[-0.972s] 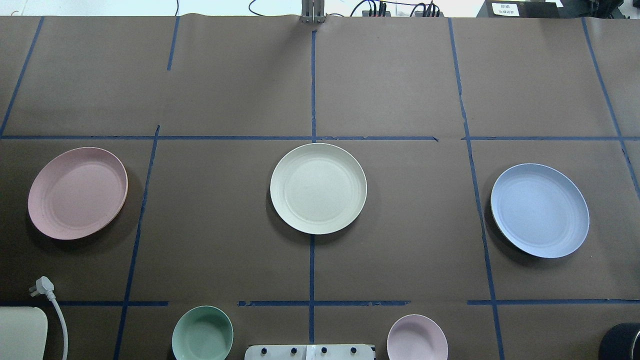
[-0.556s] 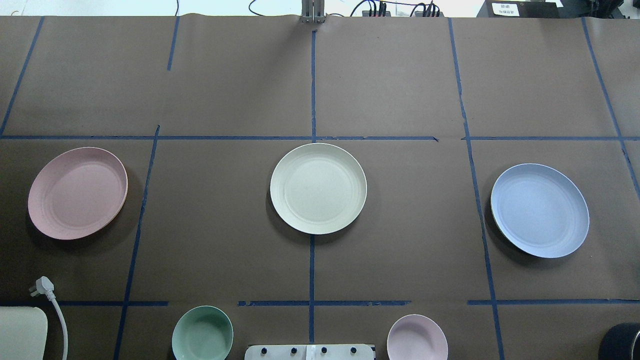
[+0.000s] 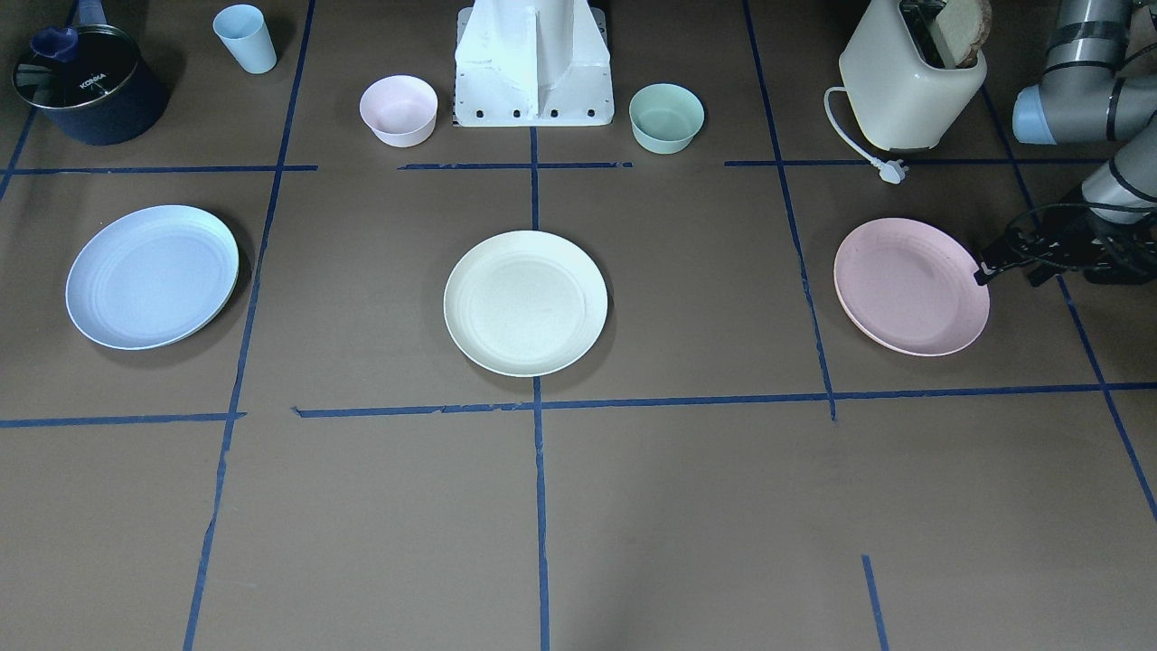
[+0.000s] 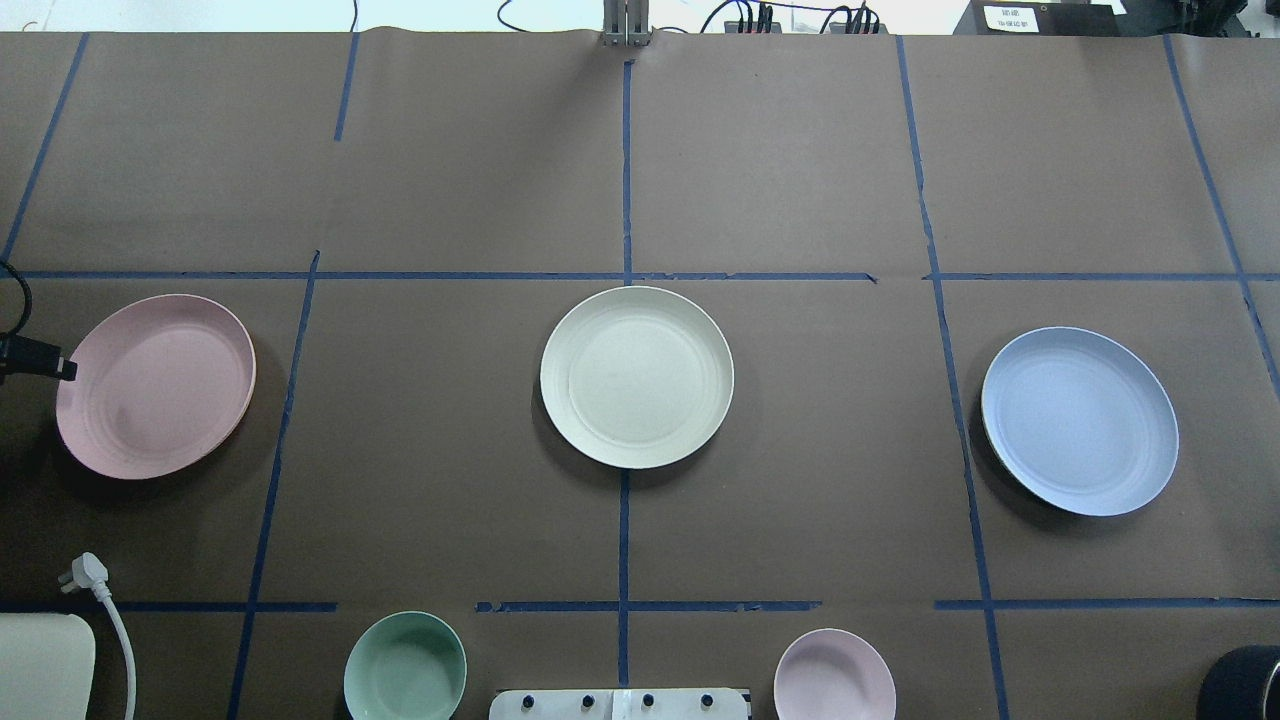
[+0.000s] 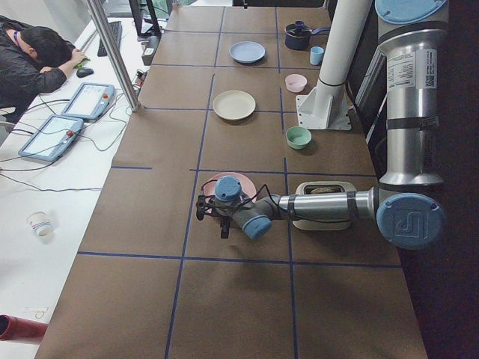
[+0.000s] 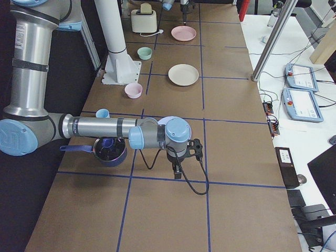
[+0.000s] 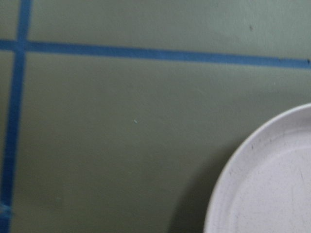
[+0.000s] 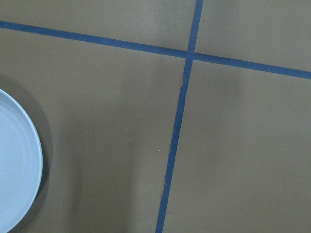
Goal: Stack three plates with pink and blue
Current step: 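Move the left gripper to the rim of the pink plate and grasp it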
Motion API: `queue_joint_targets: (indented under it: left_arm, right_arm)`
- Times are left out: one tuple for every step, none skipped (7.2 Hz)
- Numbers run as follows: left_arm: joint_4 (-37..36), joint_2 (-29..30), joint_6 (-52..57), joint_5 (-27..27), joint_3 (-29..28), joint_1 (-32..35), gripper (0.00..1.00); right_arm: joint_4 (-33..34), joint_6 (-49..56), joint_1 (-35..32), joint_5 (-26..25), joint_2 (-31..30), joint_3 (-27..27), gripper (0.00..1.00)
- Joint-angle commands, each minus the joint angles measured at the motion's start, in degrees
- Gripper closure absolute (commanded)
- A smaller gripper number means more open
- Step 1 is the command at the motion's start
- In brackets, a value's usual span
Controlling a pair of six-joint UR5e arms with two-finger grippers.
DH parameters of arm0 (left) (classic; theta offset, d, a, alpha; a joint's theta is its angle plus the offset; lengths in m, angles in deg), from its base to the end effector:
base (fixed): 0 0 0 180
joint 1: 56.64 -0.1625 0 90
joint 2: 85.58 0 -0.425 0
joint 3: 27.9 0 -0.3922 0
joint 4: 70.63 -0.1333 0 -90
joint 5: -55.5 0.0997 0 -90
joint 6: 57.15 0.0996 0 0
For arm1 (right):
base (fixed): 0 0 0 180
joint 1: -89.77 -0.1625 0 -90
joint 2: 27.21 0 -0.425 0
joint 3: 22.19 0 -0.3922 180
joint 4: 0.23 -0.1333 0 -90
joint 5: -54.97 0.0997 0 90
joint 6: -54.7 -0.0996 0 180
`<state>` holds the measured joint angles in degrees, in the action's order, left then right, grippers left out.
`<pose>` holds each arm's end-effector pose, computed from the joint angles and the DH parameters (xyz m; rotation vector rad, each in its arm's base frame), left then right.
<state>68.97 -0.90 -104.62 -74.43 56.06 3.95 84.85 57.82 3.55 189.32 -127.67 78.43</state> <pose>0.1707 -0.4441 0.6612 0.0841 0.9208 -0.0600 0.0358 -0.4239 0.6415 0.0798 -0.7747 -0.1486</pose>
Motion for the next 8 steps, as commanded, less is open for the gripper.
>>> queue_joint_targets:
  left_arm:
    - [0.3,0.1,-0.7,0.1,-0.1,-1.4,0.17]
    - [0.2,0.3,-4.3,-0.2,0.0,-1.4,0.88]
    - [0.2,0.7,-5.1,0.0,0.0,-1.6,0.94]
    - [0.2,0.7,-5.1,-0.2,-0.1,-1.6,0.97]
    - [0.3,0.7,-5.2,-0.5,0.1,-1.6,1.0]
    - [0.4,0.8,-5.3,-0.9,0.3,-1.4,1.0]
    - [0.1,0.9,-5.4,-2.4,1.2,-1.4,1.0]
    - [-0.2,1.9,-6.0,-8.3,2.8,-1.4,1.0]
  right_arm:
    - [0.0,0.0,0.0,0.0,0.0,0.0,0.0]
    - [0.0,0.1,0.0,0.0,0.0,0.0,0.0]
    - [0.0,0.1,0.0,0.0,0.0,0.0,0.0]
    - [0.0,0.0,0.0,0.0,0.0,0.0,0.0]
    - [0.0,0.0,0.0,0.0,0.0,0.1,0.0]
    - [0.0,0.0,0.0,0.0,0.0,0.1,0.0]
    - [0.0,0.0,0.0,0.0,0.0,0.1,0.0]
    - [0.0,0.0,0.0,0.0,0.0,0.1,0.0]
